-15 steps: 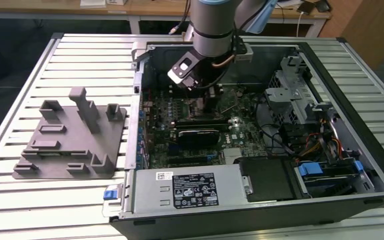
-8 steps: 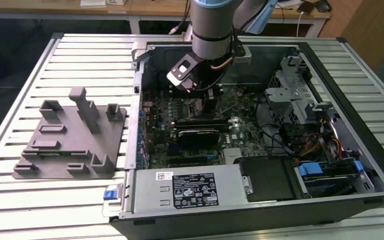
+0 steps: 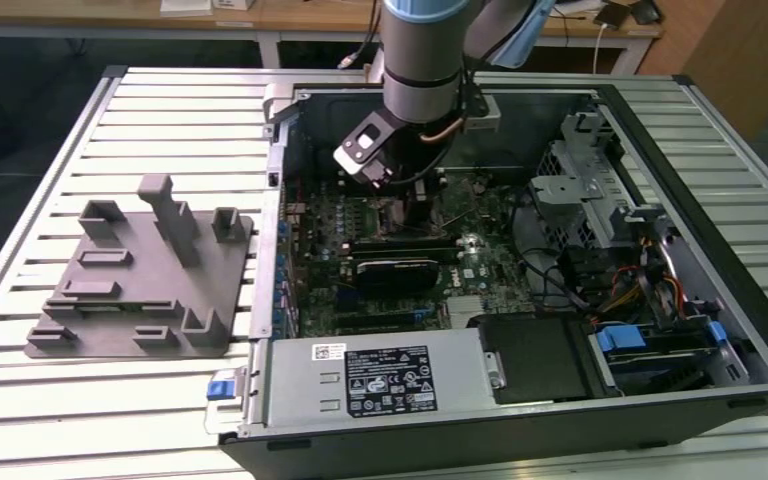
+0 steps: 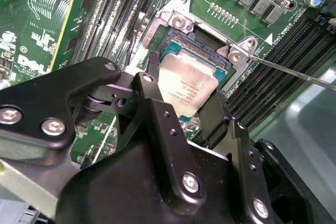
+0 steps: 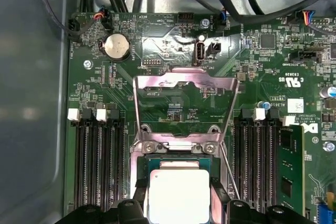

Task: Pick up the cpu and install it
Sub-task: 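Place the cpu into insertion slot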

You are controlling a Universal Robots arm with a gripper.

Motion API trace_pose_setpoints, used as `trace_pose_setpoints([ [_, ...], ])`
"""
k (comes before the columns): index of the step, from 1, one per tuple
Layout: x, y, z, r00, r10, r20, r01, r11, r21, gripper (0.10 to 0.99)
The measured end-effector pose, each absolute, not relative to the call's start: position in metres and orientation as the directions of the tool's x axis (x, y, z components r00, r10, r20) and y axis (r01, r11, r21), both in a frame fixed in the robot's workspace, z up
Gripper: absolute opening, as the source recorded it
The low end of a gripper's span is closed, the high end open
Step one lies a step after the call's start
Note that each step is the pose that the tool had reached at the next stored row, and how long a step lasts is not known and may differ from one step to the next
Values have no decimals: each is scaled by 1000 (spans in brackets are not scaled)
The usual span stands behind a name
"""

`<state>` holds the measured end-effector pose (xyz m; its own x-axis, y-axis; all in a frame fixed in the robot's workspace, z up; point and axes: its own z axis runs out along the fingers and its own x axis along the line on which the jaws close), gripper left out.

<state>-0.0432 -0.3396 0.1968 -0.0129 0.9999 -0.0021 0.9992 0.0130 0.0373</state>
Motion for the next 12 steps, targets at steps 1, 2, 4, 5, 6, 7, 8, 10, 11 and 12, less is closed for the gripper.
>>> trace_pose_setpoints([
  [1,-43,-340,196,-12,1000,-2,999,12,37,541],
  [2,-43,-340,196,-11,1000,-2,999,11,37,541],
  [4,-44,-340,195,-8,1000,-2,999,8,37,541],
  [5,-44,-340,195,-5,1000,-2,999,5,37,541],
  [6,-44,-340,195,-3,1000,-2,999,3,37,541],
  [7,-44,-339,194,0,1000,-2,999,0,37,541],
  [8,-44,-339,194,2,1000,-2,999,-2,37,541],
  [10,-44,-339,193,7,1000,-2,999,-7,37,541],
  [11,-44,-339,193,9,1000,-2,999,-9,37,541],
  [12,-44,-339,193,11,1000,-2,999,-11,37,541],
])
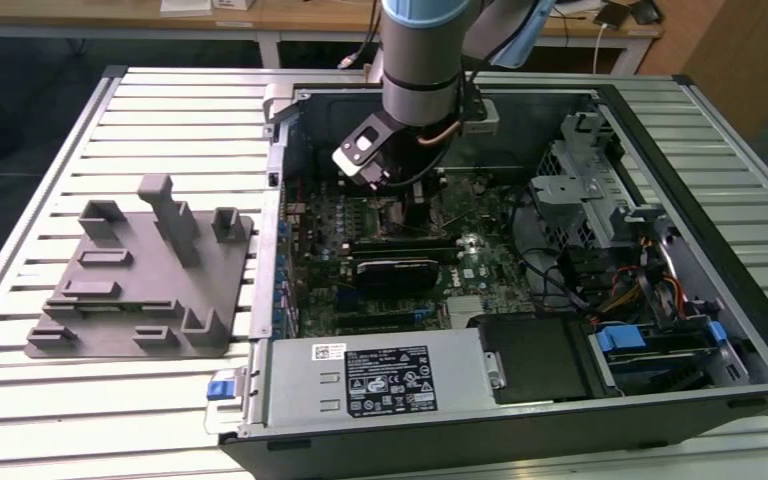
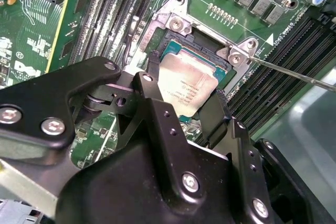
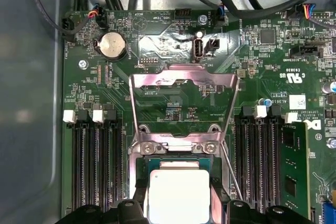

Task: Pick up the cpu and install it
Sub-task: 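Place the cpu into insertion slot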

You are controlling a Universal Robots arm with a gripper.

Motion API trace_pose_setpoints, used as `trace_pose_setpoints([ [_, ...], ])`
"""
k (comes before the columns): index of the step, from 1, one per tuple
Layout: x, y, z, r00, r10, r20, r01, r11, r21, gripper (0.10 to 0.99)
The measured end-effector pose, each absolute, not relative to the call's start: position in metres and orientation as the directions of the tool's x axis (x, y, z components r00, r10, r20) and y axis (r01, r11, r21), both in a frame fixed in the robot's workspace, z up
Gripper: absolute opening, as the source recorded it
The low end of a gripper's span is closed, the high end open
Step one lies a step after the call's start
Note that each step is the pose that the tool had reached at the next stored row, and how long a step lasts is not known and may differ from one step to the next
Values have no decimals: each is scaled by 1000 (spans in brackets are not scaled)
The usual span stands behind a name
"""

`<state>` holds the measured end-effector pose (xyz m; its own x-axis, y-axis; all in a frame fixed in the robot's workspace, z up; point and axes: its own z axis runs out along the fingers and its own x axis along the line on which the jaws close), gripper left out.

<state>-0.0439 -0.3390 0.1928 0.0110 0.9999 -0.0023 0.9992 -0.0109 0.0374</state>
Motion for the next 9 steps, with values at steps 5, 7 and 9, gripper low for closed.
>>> trace_pose_setpoints([
  [5,-44,-339,193,14,1000,-2,999,-14,37,541],
  [7,-44,-339,193,14,1000,-2,999,-14,37,541],
  [9,-44,-339,192,14,1000,-2,999,-14,37,541],
])
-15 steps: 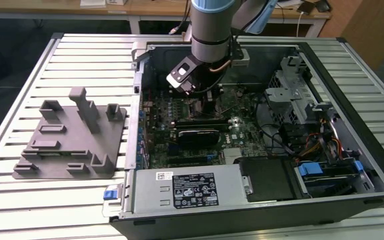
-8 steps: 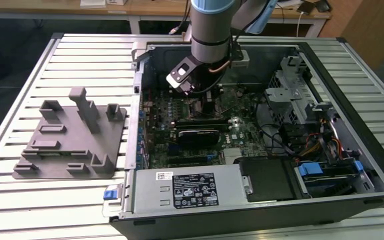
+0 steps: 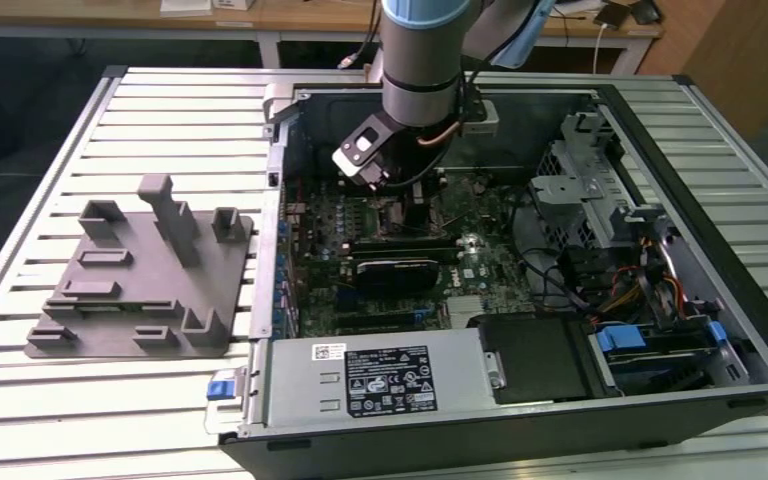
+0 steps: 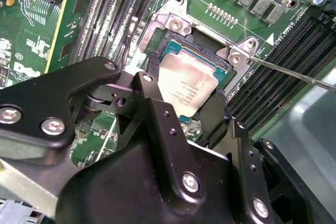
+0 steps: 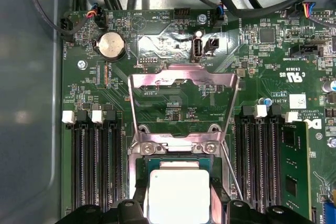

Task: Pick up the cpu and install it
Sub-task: 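Place the cpu into insertion slot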

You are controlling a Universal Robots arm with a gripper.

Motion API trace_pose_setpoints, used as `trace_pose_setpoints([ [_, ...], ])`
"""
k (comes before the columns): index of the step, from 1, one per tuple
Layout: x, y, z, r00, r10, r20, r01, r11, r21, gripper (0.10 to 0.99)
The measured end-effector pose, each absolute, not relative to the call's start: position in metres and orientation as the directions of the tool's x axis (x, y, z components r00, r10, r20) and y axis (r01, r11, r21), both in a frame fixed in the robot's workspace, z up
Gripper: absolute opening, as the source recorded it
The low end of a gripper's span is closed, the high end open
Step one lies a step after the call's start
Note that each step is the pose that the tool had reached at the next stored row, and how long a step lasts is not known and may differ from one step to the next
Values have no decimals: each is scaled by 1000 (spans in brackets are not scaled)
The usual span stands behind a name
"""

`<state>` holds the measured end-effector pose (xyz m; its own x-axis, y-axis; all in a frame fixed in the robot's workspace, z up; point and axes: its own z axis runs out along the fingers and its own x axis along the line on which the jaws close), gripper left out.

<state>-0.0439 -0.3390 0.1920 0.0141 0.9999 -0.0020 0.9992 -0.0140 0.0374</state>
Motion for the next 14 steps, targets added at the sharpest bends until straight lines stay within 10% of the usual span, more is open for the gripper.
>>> trace_pose_setpoints([
  [14,-44,-339,192,14,1000,-2,999,-14,37,612],
])
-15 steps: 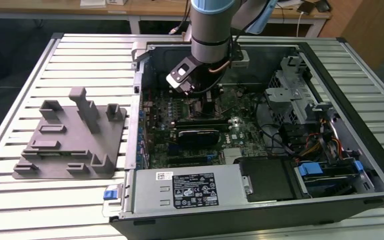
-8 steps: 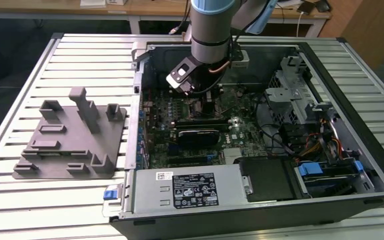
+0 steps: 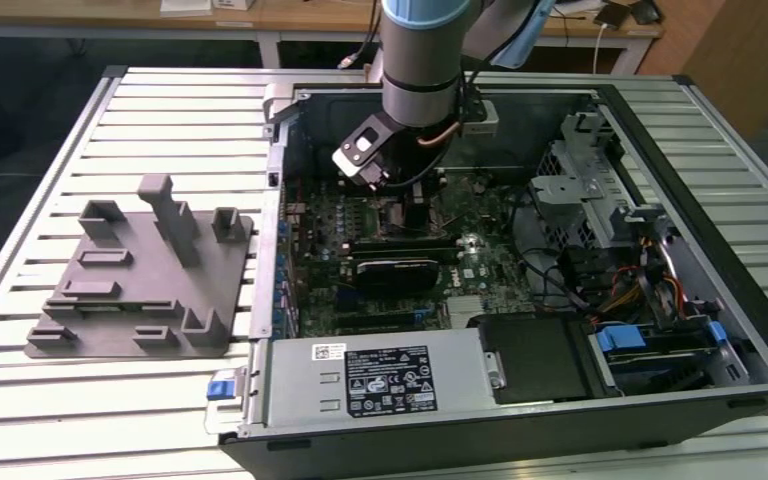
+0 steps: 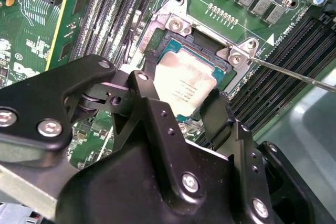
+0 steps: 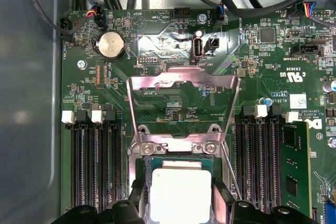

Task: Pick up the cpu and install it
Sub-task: 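Place the cpu into insertion slot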

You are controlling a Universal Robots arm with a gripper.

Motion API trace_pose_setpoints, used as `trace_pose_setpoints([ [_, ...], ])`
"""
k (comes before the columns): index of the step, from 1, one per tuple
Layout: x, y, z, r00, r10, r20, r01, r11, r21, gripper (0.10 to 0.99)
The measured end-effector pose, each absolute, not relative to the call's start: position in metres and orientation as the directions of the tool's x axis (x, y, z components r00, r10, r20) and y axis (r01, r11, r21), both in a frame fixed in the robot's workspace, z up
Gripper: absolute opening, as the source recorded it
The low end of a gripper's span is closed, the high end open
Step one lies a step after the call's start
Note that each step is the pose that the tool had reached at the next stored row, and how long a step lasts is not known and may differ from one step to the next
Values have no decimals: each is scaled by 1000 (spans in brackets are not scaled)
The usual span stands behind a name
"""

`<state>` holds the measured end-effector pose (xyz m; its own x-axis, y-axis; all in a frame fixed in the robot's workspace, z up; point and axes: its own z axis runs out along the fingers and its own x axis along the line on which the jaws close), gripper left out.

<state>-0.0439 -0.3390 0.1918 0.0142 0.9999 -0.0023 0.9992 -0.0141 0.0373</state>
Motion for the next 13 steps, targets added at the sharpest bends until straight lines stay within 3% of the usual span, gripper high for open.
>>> trace_pose_setpoints([
  [10,-44,-339,194,14,1000,-2,999,-14,37,612],
  [13,-44,-339,194,14,1000,-2,999,-14,37,537],
])
